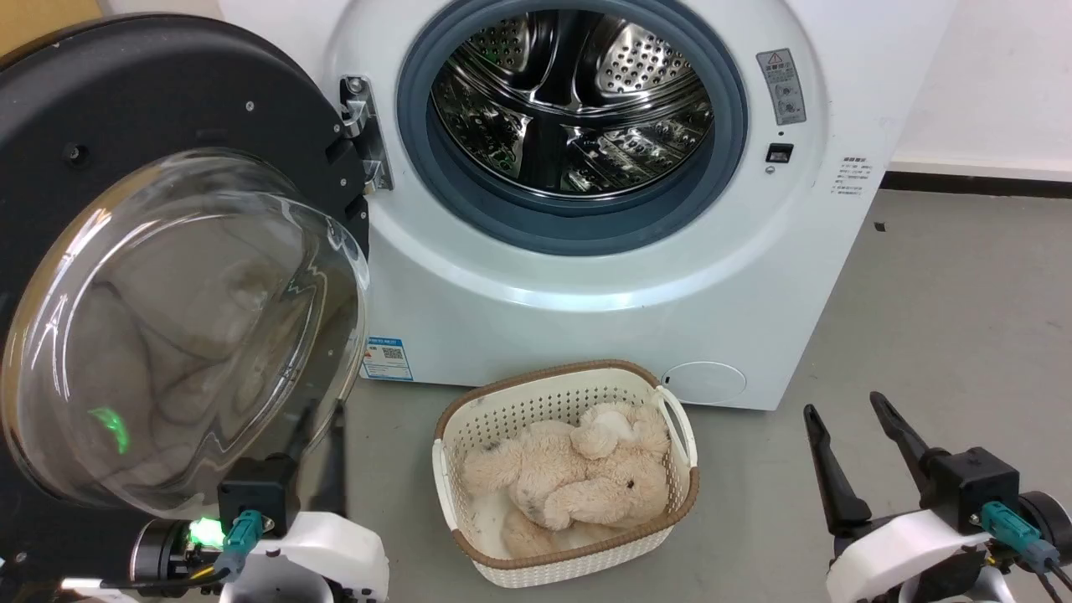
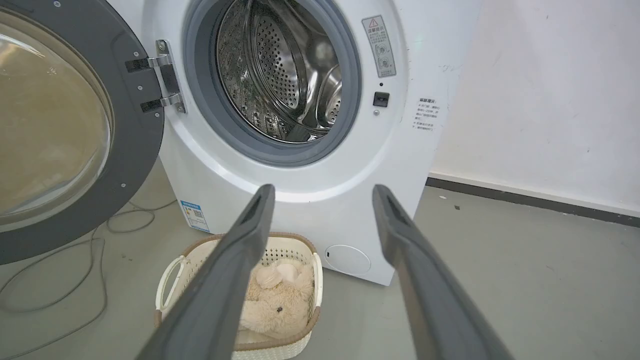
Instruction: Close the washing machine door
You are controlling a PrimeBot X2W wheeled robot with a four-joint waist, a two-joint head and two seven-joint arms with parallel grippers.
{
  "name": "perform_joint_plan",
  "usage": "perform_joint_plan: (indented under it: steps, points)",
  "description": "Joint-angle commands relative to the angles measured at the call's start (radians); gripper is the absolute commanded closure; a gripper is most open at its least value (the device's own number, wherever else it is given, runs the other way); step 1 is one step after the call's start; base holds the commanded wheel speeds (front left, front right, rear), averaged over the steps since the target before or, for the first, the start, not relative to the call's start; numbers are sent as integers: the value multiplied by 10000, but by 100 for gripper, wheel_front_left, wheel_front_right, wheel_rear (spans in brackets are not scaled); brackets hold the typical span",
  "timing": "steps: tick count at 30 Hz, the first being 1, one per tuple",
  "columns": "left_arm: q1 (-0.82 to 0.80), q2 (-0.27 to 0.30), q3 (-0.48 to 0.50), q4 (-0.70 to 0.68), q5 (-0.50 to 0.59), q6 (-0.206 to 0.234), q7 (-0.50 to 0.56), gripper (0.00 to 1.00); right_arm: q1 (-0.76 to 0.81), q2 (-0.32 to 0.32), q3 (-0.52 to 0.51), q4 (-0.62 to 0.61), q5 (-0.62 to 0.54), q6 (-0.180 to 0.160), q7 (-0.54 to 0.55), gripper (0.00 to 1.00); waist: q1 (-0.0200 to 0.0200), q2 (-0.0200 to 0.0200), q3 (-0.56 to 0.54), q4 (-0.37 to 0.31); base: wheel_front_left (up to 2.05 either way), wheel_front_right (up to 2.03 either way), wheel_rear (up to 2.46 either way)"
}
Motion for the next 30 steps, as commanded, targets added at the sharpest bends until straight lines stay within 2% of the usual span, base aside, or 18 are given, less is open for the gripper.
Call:
perform_joint_plan:
  steps: [1, 18, 30]
  points:
    - [-74, 2, -38, -12, -78, 88, -120, 100, -7, 5, -59, 18, 112, 1, -110, 0, 0, 0, 7, 10, 0, 0, 0]
    - [-453, 3, -183, -700, -245, 185, -474, 100, -53, 11, -320, 55, 484, 2, -465, 0, 0, 0, 141, 364, 0, 0, 0]
    - [-917, 23, 332, -1499, -497, -12, -725, 100, -68, 16, -528, 103, 734, 3, -716, 0, 0, 0, 267, 910, 0, 0, 0]
